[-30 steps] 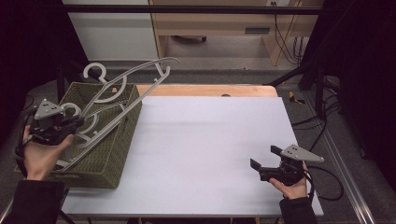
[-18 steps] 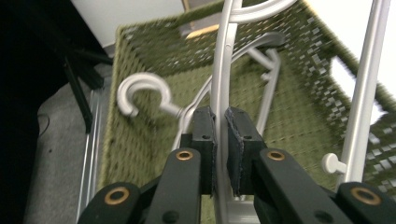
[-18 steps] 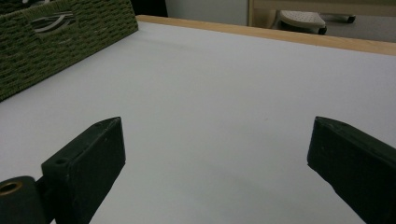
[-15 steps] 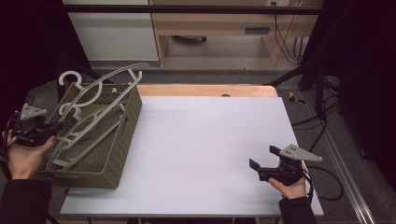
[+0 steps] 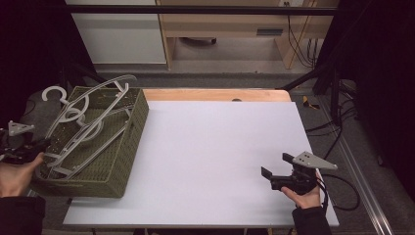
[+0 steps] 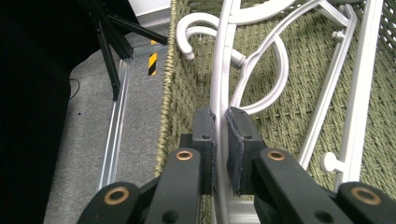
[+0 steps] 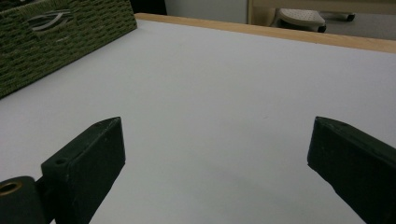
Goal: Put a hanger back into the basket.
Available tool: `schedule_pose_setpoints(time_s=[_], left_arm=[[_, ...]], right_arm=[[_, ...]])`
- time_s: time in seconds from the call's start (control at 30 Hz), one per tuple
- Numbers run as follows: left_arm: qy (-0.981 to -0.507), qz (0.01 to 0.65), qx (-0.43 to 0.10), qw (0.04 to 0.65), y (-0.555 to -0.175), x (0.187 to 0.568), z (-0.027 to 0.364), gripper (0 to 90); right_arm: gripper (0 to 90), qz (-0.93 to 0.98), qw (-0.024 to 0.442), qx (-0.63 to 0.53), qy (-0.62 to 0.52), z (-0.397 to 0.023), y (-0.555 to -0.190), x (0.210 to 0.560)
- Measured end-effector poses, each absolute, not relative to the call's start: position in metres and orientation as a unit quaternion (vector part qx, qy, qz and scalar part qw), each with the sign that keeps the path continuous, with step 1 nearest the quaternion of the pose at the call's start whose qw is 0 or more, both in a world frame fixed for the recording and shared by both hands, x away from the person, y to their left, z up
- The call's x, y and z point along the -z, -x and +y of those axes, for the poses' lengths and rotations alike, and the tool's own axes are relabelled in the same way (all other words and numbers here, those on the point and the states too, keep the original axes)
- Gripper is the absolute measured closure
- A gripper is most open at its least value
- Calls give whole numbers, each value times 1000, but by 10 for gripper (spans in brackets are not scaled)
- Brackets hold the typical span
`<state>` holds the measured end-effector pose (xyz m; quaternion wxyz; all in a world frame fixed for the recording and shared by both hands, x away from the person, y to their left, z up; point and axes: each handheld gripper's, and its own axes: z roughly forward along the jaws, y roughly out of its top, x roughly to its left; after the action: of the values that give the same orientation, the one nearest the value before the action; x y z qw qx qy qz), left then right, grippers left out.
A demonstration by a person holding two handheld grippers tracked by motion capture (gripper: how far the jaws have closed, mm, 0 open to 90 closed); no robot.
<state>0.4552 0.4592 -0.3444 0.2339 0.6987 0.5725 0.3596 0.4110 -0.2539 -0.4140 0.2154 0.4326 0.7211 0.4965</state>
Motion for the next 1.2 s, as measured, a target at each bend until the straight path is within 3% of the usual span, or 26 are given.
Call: schedule_pose_setpoints(time_s=[0.27, 1.07, 1.2], left_arm=[[-711, 562, -385, 173, -464, 351, 455, 821], [-703, 548, -388, 235, -455, 349, 474, 821], [-720, 532, -383, 228, -449, 350, 478, 821]], right_arm=[[46, 724, 213, -495, -431, -253, -412, 415], [47, 722, 214, -494, -434, -255, -411, 415], [47, 722, 214, -494, -434, -255, -411, 415]])
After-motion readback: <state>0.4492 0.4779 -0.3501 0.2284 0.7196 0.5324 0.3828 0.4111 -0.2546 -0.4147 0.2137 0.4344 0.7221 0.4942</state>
